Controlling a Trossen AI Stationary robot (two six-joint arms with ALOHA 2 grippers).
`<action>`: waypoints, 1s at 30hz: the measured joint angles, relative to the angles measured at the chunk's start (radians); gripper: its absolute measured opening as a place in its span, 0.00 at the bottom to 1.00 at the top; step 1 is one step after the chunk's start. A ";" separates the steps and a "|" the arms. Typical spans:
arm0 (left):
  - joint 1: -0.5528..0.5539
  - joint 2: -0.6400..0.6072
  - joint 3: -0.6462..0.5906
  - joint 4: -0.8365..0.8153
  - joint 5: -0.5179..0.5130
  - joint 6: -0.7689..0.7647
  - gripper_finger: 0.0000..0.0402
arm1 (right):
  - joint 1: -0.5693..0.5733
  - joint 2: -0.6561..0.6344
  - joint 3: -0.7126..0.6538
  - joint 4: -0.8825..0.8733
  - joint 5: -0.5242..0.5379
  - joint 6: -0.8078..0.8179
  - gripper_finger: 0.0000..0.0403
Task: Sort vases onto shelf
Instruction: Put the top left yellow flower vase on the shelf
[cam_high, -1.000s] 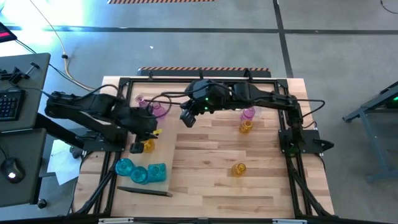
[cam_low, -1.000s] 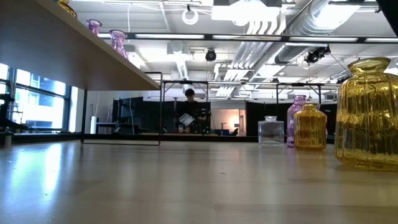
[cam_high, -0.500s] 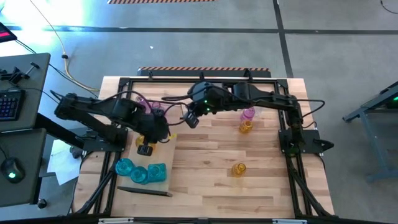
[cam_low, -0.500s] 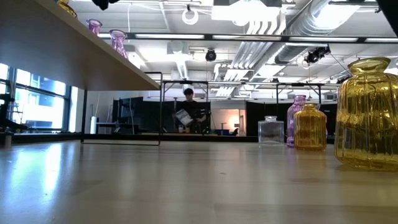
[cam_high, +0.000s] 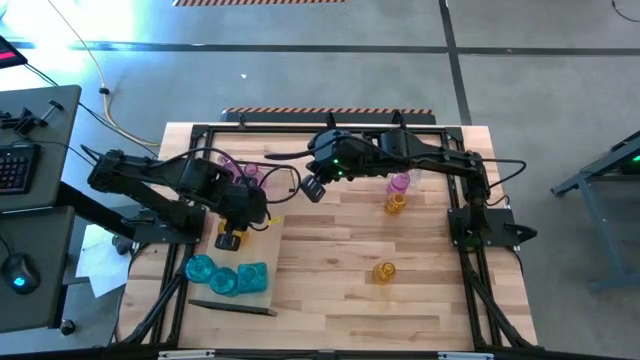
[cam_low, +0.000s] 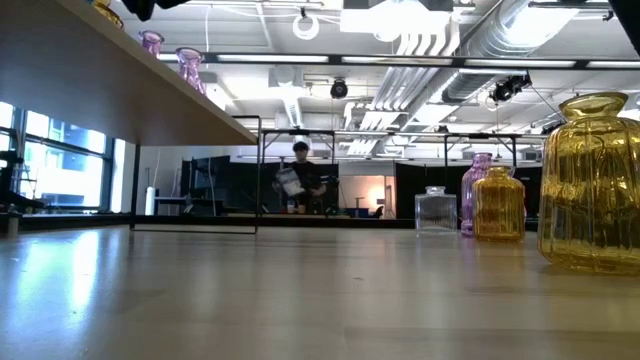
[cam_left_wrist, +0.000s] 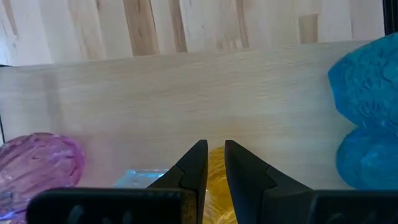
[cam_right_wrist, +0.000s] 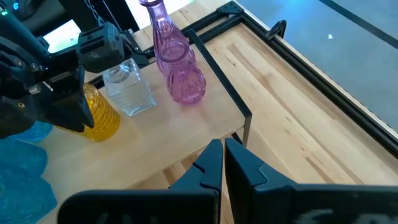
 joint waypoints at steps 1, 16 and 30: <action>0.000 0.000 0.000 -0.003 0.007 -0.004 0.12 | 0.000 0.000 0.000 0.000 0.000 0.000 0.00; -0.007 -0.002 0.000 -0.077 0.055 -0.049 0.12 | 0.000 0.000 0.000 0.000 0.000 -0.001 0.00; -0.055 -0.011 0.000 -0.110 0.070 -0.109 0.12 | 0.000 0.000 0.000 0.000 0.000 -0.001 0.00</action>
